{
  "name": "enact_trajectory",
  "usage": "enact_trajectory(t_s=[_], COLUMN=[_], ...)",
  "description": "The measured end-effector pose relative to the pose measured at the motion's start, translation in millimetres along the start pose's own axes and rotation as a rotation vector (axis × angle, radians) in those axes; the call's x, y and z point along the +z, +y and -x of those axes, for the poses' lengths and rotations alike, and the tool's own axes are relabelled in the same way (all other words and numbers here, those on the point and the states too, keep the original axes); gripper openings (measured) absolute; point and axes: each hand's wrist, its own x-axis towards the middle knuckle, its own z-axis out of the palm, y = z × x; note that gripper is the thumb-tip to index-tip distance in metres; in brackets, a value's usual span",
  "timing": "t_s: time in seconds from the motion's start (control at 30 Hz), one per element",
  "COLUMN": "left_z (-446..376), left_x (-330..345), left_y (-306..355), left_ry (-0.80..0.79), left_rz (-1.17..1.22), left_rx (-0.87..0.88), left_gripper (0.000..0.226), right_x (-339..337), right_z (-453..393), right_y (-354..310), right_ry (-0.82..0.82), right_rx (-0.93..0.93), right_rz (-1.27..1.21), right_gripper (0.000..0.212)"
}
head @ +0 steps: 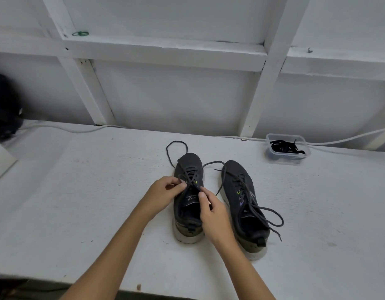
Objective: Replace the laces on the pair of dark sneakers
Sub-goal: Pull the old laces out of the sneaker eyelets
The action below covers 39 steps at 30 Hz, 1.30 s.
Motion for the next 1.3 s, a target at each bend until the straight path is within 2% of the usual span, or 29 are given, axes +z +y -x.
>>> enact_trajectory(t_s=[0.07, 0.13, 0.23, 0.3, 0.47, 0.6, 0.7, 0.8, 0.87, 0.93, 1.0, 1.07, 1.17, 1.3], left_z=[0, -3, -10, -11, 3, 2, -5, -7, -6, -1, 3, 4, -1, -8], left_x=[1, 1, -5, -9, -4, -4, -11, -6, -2, -1, -4, -7, -5, -8], left_y=[-2, 1, 10, 11, -4, -3, 4, 13, 14, 10, 4, -2, -4, 5], left_ry=[0.043, 0.108, 0.264, 0.299, -0.026, 0.047, 0.159, 0.186, 0.137, 0.026, -0.076, -0.09, 0.046, 0.385], left_rz=[-0.052, -0.065, 0.01, 0.04, 0.052, 0.025, 0.135, 0.275, 0.182, 0.12, 0.14, 0.069, -0.052, 0.288], left_rx=[0.05, 0.055, -0.013, -0.047, -0.029, 0.062, 0.027, -0.059, -0.087, -0.05, 0.015, 0.092, 0.121, 0.012], left_gripper=[0.005, 0.009, 0.014, 0.014, 0.022, 0.014, 0.02, 0.031, 0.039, 0.036, 0.022, 0.009, 0.009, 0.015], right_x=[1, 1, 1, 0, 2, 2, 2, 1, 1, 2, 3, 4, 3, 2], right_z=[0, 0, 0, 0, 1, 1, 1, 1, 0, 0, 0, 0, 0, 2], right_y=[1, 1, 1, 1, 0, -1, -1, -2, -2, -2, -2, -2, -3, -3], right_ry=[0.003, 0.004, -0.01, -0.01, 0.007, 0.015, -0.002, -0.016, -0.008, -0.001, 0.004, 0.011, 0.011, 0.005], right_rx=[0.001, 0.002, 0.012, 0.017, 0.025, 0.019, 0.013, 0.014, 0.017, 0.019, 0.025, 0.031, 0.044, 0.03], right_rz=[0.003, 0.009, 0.01, 0.015, -0.003, 0.0, 0.025, 0.038, 0.036, 0.032, 0.025, 0.018, 0.021, 0.045], right_gripper=[0.033, 0.034, 0.036, 0.036, 0.035, 0.034, 0.034, 0.035, 0.035, 0.035, 0.034, 0.033, 0.035, 0.035])
